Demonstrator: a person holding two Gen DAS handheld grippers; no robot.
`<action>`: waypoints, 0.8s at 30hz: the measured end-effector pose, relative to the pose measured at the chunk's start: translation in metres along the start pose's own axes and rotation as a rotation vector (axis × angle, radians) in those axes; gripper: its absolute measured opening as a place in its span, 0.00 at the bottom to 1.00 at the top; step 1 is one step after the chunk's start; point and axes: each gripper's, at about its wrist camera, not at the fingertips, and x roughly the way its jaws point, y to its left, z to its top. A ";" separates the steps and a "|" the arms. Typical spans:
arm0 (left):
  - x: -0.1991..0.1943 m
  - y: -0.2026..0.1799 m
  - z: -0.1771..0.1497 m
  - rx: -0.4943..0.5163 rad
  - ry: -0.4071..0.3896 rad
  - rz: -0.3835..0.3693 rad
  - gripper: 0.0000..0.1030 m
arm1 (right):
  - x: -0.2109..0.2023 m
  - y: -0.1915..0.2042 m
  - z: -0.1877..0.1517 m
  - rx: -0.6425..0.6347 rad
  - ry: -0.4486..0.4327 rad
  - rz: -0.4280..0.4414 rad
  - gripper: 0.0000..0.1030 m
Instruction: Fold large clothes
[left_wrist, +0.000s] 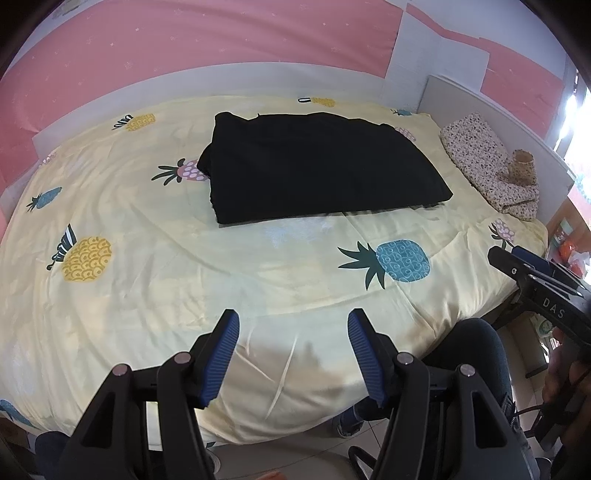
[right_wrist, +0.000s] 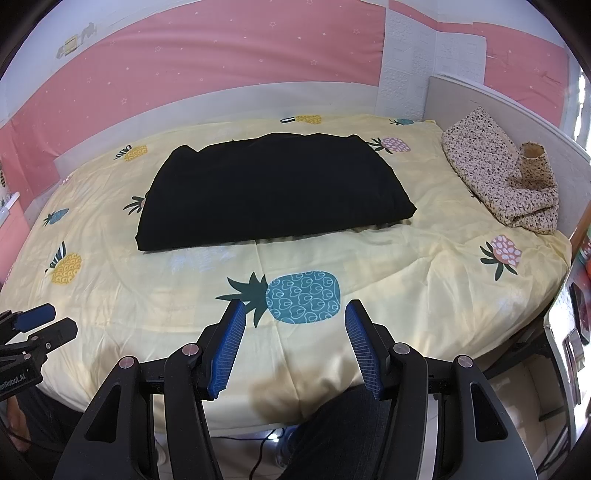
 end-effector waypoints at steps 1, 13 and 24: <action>0.000 0.000 0.000 0.001 0.000 0.000 0.61 | 0.000 0.000 0.000 0.000 0.001 0.000 0.55; 0.001 -0.005 -0.001 0.015 0.003 0.008 0.61 | 0.001 0.000 -0.002 -0.003 0.002 0.000 0.55; 0.001 -0.009 -0.001 0.034 0.007 0.007 0.61 | 0.001 0.000 -0.001 -0.007 0.001 0.000 0.55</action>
